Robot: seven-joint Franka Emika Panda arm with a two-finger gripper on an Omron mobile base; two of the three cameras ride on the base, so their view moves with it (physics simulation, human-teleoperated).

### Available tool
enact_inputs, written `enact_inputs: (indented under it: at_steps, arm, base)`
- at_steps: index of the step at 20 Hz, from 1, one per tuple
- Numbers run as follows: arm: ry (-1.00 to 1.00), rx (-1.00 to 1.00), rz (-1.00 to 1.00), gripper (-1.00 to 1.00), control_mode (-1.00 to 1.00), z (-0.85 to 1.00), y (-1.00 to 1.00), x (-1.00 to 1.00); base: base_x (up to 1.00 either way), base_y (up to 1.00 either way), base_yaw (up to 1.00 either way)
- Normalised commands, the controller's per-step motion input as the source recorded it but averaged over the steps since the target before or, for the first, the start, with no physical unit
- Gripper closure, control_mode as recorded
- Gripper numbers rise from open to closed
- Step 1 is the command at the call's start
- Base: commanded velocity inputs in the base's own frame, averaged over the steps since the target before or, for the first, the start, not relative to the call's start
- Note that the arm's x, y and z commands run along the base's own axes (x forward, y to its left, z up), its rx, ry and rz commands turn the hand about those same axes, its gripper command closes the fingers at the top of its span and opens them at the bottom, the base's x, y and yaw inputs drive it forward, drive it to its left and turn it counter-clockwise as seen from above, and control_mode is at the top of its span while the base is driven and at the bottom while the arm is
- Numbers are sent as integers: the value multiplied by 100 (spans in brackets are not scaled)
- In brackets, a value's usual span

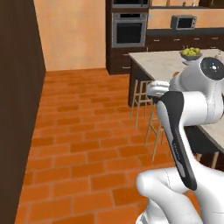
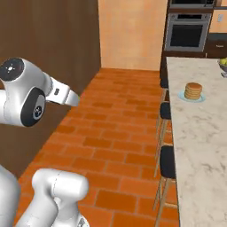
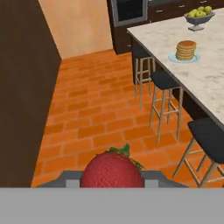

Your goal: Take the strawberry from the fridge and place it on top of the pancake, located on the dining counter.

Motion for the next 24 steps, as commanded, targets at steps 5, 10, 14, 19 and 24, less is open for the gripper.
enact_inputs:
  at_steps: [5, 10, 14, 19, 24]
  arm:
    - [0, 0, 0, 100, 100, 0, 0, 0]
    - [0, 0, 0, 100, 100, 0, 0, 0]
    - [0, 0, 0, 100, 100, 0, 0, 0]
    - [0, 0, 0, 100, 100, 0, 0, 0]
    - [0, 0, 0, 100, 100, 0, 0, 0]
  base:
    - [83, 51, -78]
    - [94, 63, -73]
    - [100, 73, -68]
    - [88, 94, -63]
    - [74, 100, -59]
